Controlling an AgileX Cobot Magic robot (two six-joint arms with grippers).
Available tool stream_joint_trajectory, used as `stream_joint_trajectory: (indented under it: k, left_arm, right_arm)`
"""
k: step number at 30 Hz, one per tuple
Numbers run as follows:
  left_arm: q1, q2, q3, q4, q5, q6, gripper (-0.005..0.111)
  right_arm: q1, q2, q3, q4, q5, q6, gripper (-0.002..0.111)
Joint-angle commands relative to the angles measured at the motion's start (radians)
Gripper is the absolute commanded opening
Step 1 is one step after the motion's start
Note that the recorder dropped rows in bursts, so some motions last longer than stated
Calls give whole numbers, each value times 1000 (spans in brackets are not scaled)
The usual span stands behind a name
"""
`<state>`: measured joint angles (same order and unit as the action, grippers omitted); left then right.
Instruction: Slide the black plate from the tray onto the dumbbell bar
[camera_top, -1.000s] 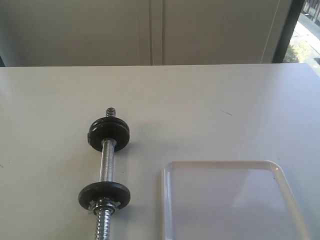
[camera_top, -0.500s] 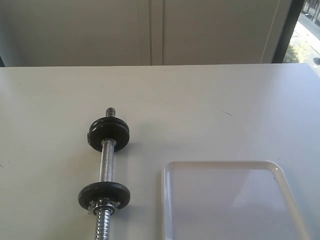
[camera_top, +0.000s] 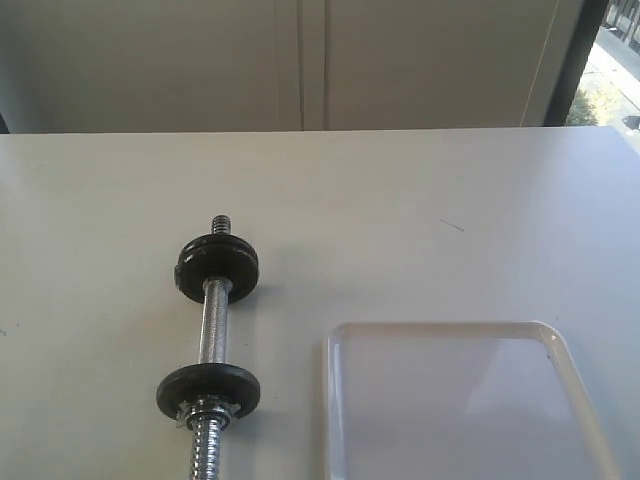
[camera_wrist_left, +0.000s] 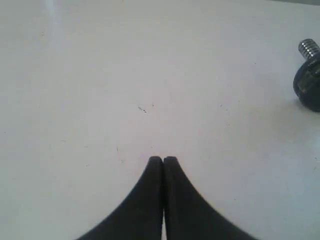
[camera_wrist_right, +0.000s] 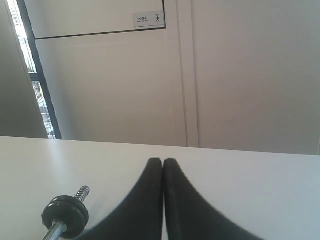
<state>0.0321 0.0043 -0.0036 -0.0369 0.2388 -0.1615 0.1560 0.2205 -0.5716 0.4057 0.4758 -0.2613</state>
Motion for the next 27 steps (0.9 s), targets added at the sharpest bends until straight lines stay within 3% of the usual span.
stream_joint_trajectory:
  k: [1, 27]
  left_arm:
    - [-56, -4, 4, -4, 10, 61, 0]
    - [-57, -4, 4, -6, -9, 72, 0]
  right_arm:
    - [-5, -3, 4, -2, -8, 6, 0]
    - [7, -2, 4, -2, -8, 6, 0]
